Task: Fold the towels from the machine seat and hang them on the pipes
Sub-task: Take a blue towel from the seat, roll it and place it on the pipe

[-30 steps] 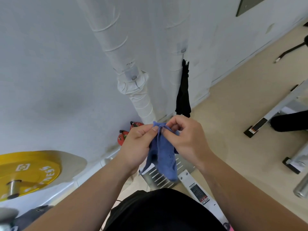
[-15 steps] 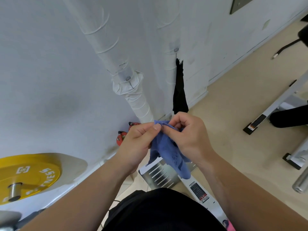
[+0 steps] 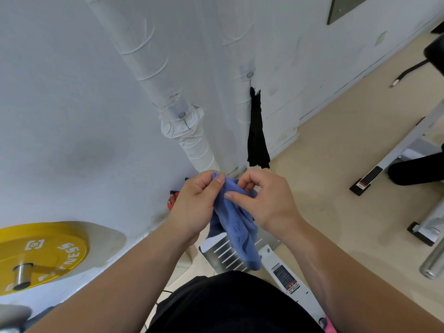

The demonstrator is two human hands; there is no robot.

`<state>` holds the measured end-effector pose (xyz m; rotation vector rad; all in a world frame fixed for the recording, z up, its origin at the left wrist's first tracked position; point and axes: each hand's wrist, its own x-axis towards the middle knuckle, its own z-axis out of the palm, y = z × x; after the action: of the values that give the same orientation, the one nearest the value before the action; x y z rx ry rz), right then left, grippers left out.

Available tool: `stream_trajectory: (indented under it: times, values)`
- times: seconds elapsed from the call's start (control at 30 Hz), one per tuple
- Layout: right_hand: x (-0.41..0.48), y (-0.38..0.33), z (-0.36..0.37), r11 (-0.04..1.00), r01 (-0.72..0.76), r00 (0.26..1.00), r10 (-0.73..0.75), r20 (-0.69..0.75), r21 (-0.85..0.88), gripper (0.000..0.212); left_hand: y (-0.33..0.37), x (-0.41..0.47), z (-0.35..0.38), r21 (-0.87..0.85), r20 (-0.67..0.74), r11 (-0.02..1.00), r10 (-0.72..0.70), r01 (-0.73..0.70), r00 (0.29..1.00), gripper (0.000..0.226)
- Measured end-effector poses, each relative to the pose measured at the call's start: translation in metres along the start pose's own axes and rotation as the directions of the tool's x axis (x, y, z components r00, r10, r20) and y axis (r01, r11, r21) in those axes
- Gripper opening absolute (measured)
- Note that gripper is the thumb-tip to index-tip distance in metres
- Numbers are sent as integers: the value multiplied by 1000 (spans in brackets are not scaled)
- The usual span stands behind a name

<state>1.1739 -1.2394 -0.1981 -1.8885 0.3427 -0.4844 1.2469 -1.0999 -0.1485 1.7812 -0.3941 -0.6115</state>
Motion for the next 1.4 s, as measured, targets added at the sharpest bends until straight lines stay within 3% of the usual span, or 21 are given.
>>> stream_trajectory:
  times: [0.17, 0.3, 0.37, 0.53, 0.67, 0.77, 0.93, 1.03, 1.2, 1.4]
  values:
    - [6, 33, -1, 964, 165, 976, -130, 172, -208, 22, -6, 21, -24, 92, -161, 994, 65, -51, 985, 33]
    - [14, 61, -3, 866, 302, 941, -205, 268, -399, 22, -13, 42, -53, 131, -249, 991, 62, -30, 966, 34]
    - [18, 74, -6, 776, 338, 920, -154, 359, -533, 22, -16, 52, -65, 153, -284, 988, 47, -4, 958, 34]
    - [21, 88, -24, 474, 380, 839, 183, 512, -794, 27, -23, 66, -89, 162, -363, 986, 27, 34, 931, 30]
    - [23, 88, -36, 481, 346, 803, 292, 519, -806, 28, -28, 67, -99, 177, -370, 983, 29, 40, 929, 29]
    - [30, 83, -49, 548, 301, 818, 273, 507, -781, 29, -31, 66, -104, 187, -377, 980, 13, 62, 926, 30]
    - [41, 53, -79, 867, 10, 961, 130, 245, -499, 16, -44, 65, -117, 94, -380, 987, -82, 127, 921, 31]
    - [39, 36, -85, 967, -108, 984, 137, 114, -229, 18, -48, 60, -114, -29, -341, 991, -131, 129, 931, 31]
    - [34, 31, -89, 972, -202, 979, 204, -2, 122, 20, -52, 55, -106, -65, -337, 987, -158, 144, 928, 32]
    - [27, 32, -85, 792, -261, 899, 407, -159, 552, 28, -45, 46, -89, 8, -334, 997, -76, 83, 940, 37]
